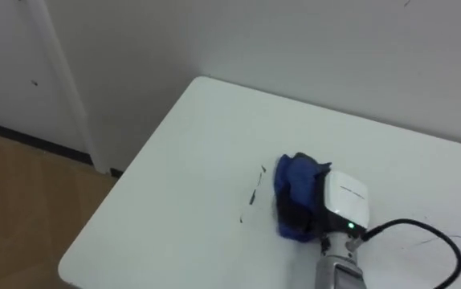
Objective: Wipe table
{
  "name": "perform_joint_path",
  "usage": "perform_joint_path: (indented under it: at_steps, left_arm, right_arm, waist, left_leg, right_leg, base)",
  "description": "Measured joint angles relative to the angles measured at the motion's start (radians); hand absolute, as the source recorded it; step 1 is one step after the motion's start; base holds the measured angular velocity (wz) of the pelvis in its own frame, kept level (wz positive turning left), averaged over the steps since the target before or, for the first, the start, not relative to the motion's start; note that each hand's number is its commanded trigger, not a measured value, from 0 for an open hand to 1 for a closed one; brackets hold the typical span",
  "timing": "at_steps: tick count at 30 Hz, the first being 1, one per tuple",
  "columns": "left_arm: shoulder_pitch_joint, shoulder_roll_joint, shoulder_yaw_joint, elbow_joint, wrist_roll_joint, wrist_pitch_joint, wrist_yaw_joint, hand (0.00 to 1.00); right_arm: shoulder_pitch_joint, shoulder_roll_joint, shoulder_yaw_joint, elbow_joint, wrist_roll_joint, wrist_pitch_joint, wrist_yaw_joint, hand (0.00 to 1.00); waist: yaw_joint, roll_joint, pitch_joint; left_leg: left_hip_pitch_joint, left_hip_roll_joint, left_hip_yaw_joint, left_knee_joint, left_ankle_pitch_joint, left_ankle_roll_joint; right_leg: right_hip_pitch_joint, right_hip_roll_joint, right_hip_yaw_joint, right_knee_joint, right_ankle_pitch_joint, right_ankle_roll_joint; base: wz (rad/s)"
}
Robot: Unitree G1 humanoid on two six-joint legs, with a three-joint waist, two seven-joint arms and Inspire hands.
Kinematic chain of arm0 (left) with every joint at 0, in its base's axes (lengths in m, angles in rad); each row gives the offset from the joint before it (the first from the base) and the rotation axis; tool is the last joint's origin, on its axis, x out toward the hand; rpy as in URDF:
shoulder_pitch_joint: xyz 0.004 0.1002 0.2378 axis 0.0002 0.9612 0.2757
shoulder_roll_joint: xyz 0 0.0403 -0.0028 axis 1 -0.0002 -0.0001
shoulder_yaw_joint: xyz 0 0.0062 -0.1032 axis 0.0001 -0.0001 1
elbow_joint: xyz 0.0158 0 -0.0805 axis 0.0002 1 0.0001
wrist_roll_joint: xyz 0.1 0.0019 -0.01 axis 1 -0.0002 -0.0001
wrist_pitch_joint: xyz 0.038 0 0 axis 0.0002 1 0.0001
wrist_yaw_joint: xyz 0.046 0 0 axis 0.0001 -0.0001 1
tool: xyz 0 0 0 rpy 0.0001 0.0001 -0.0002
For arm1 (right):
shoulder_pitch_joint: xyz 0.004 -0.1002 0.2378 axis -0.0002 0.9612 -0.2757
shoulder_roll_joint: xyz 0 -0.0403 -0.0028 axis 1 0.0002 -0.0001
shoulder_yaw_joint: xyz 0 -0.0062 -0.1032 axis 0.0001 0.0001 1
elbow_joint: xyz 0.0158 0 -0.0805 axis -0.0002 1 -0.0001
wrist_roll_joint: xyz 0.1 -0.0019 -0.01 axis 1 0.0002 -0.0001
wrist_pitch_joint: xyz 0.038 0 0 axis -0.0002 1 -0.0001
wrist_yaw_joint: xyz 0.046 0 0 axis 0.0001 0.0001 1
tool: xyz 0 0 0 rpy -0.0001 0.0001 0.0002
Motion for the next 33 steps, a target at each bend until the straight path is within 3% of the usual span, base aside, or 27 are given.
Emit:
perform_joint_path:
  at_steps: [3, 7, 8, 10, 14, 17, 20, 22, 24, 28, 30, 33]
  left_arm:
    - [0.006, -0.008, -0.005, -0.001, -0.001, 0.001, -0.001, 0.00]
    - [0.029, 0.006, -0.002, 0.000, -0.020, 0.000, -0.001, 0.00]
    - [0.030, 0.011, 0.003, 0.002, -0.016, -0.004, -0.001, 0.00]
    - [0.025, 0.027, 0.063, 0.001, 0.006, -0.006, 0.000, 0.00]
    - [0.025, 0.048, 0.120, 0.002, 0.014, -0.006, 0.002, 0.00]
    - [0.023, 0.049, 0.113, 0.002, 0.015, -0.013, 0.008, 0.00]
    - [0.005, 0.039, 0.081, 0.006, 0.013, -0.017, 0.010, 0.00]
    - [-0.023, 0.016, 0.075, 0.026, 0.015, -0.016, 0.011, 0.00]
    - [-0.046, 0.006, 0.064, 0.048, 0.013, -0.018, 0.013, 0.00]
    - [-0.048, -0.006, 0.028, 0.030, 0.008, -0.005, 0.021, 0.00]
    - [-0.032, -0.007, 0.016, 0.003, 0.000, -0.004, 0.020, 0.00]
    - [0.006, -0.002, 0.020, -0.003, -0.008, -0.004, 0.021, 0.00]
  right_arm:
    - [-0.003, 0.003, -0.005, 0.004, 0.003, -0.014, -0.003, 1.00]
    - [0.014, -0.012, -0.031, 0.074, 0.012, -0.130, -0.071, 1.00]
    - [0.023, -0.012, -0.042, 0.080, 0.013, -0.144, -0.087, 1.00]
    - [0.073, -0.014, -0.102, 0.106, 0.015, -0.193, -0.158, 1.00]
    - [0.121, -0.018, -0.184, 0.133, 0.054, -0.221, -0.226, 1.00]
    - [0.112, -0.017, -0.181, 0.147, 0.079, -0.220, -0.224, 1.00]
    - [0.067, -0.013, -0.146, 0.148, 0.080, -0.187, -0.192, 1.00]
    - [0.047, 0.000, -0.107, 0.105, 0.074, -0.116, -0.153, 1.00]
    - [0.023, 0.001, -0.070, 0.081, 0.069, -0.078, -0.104, 1.00]
    - [-0.003, 0.002, -0.010, 0.022, 0.037, -0.035, -0.030, 1.00]
    - [-0.005, -0.002, -0.015, 0.023, 0.046, -0.040, -0.024, 1.00]
    - [0.019, -0.015, -0.038, 0.050, 0.054, -0.111, -0.047, 1.00]
  waist:
    - [-0.005, 0.000, 0.0025]
    - [-0.058, -0.003, 0.0042]
    - [-0.060, -0.004, 0.0038]
    - [-0.075, -0.009, 0.0002]
    - [-0.110, -0.006, -0.0039]
    - [-0.104, -0.002, -0.0059]
    - [-0.097, 0.000, -0.0055]
    - [-0.065, 0.002, -0.0058]
    - [-0.040, 0.002, -0.0048]
    - [-0.017, 0.001, -0.0029]
    - [-0.025, -0.002, -0.0007]
    - [-0.055, -0.004, 0.0011]
  left_leg:
    - [-0.009, 0.000, -0.002, -0.002, 0.001, -0.001]
    - [-0.012, -0.008, -0.017, -0.001, 0.000, 0.002]
    - [-0.012, -0.009, -0.019, -0.002, -0.001, 0.003]
    - [-0.009, -0.013, -0.022, 0.000, 0.001, 0.008]
    - [-0.008, -0.023, -0.023, 0.000, 0.004, 0.014]
    - [0.005, -0.024, -0.014, -0.002, 0.004, 0.014]
    - [0.010, -0.021, -0.005, -0.004, 0.002, 0.018]
    - [0.012, -0.010, 0.009, -0.010, -0.002, 0.013]
    - [0.010, -0.004, 0.013, -0.009, -0.003, 0.009]
    - [0.003, 0.008, 0.015, -0.006, -0.004, -0.003]
    - [-0.011, 0.008, 0.006, -0.003, -0.002, -0.005]
    - [-0.011, 0.007, -0.002, -0.002, -0.002, -0.006]
  right_leg:
    - [-0.008, 0.000, -0.001, -0.002, -0.001, -0.001]
    - [0.008, -0.007, -0.022, -0.021, -0.004, 0.005]
    - [0.009, -0.009, -0.026, -0.021, -0.006, 0.006]
    - [0.020, -0.013, -0.027, -0.037, -0.008, 0.010]
    - [0.034, -0.026, -0.047, -0.035, -0.013, 0.020]
    - [0.048, -0.027, -0.037, -0.034, -0.012, 0.022]
    - [0.043, -0.022, -0.020, -0.032, -0.011, 0.023]
    - [0.027, -0.012, 0.004, -0.020, -0.007, 0.016]
    - [0.015, -0.002, 0.010, -0.014, -0.001, 0.007]
    - [0.002, 0.012, 0.014, -0.012, 0.004, -0.002]
    - [-0.006, 0.011, 0.005, -0.014, 0.004, -0.003]
    - [-0.001, 0.009, -0.009, -0.020, 0.003, -0.004]
  base:
    - [0.02]
    - [0.18]
    - [0.24]
    - [0.29]
    - [0.25]
    - [-0.09]
    - [-0.22]
    - [-0.39]
    - [-0.38]
    - [-0.14]
    - [0.11]
    - [0.16]
